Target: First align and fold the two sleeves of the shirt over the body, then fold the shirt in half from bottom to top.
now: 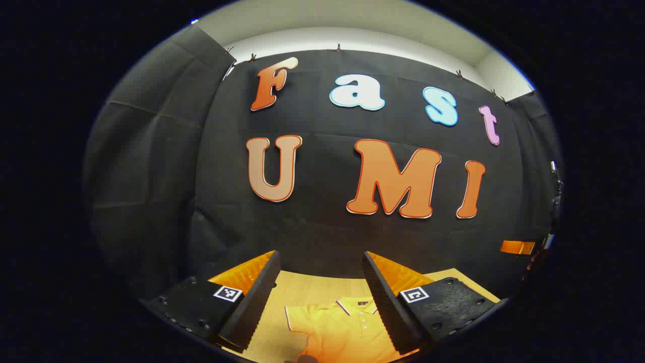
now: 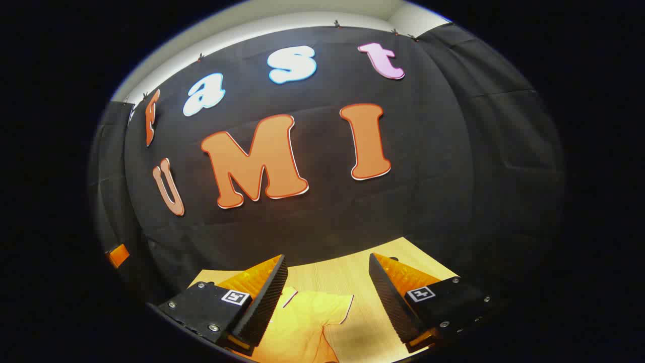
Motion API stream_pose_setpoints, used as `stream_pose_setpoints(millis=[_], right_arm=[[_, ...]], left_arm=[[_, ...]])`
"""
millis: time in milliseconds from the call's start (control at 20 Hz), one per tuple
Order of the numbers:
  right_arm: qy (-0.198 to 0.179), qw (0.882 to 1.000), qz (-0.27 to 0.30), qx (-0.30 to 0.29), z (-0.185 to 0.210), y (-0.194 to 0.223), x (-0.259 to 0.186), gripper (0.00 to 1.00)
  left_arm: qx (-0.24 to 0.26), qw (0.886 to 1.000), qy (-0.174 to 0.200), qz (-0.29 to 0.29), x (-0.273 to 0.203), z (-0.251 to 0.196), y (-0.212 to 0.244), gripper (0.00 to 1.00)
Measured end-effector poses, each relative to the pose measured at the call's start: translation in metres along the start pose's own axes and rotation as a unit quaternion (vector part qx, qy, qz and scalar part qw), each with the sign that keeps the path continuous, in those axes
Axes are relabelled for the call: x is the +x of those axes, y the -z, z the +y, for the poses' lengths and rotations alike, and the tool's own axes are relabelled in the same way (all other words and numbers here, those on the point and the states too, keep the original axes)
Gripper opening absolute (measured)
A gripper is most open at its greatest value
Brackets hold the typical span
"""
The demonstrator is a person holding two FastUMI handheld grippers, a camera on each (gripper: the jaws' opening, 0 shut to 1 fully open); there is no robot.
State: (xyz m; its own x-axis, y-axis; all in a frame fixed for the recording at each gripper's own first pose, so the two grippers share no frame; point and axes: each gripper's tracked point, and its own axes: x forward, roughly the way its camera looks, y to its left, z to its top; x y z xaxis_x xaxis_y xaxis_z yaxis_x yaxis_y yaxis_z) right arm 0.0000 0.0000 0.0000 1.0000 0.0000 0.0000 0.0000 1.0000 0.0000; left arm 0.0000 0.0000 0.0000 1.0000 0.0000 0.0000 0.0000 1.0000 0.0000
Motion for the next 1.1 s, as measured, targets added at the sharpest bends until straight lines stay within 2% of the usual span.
stream_pose_setpoints(millis=[100,200,400,600,700,800,900,1100], right_arm=[[0.000,1.000,0.025,-0.007,0.003,0.006,0.014,0.98],[0.005,0.999,0.034,-0.020,0.006,0.012,0.019,0.98],[0.033,0.999,0.020,-0.037,0.014,0.014,0.015,0.98],[0.034,0.998,0.008,-0.047,0.025,0.014,0.006,0.98],[0.029,0.998,0.013,-0.051,0.031,0.016,0.006,1.00],[0.029,0.998,0.020,-0.051,0.032,0.019,0.007,0.98],[0.027,0.998,0.038,-0.049,0.034,0.025,0.008,0.98],[0.047,0.991,0.110,-0.066,0.024,0.048,0.016,0.98]], left_arm=[[-0.007,1.000,-0.001,0.003,0.010,0.000,0.005,0.98],[-0.003,1.000,0.015,0.007,0.024,-0.005,0.010,0.98],[0.015,0.999,0.042,0.006,0.056,0.000,0.012,0.98],[0.007,0.999,0.052,0.012,0.067,0.005,0.019,0.98],[0.009,0.999,0.051,0.013,0.064,0.006,0.019,0.98],[0.003,0.999,0.051,0.014,0.064,0.008,0.020,0.98],[-0.001,0.998,0.052,0.021,0.062,0.008,0.025,0.98],[0.009,0.999,0.041,0.024,0.059,0.014,0.029,0.98]])
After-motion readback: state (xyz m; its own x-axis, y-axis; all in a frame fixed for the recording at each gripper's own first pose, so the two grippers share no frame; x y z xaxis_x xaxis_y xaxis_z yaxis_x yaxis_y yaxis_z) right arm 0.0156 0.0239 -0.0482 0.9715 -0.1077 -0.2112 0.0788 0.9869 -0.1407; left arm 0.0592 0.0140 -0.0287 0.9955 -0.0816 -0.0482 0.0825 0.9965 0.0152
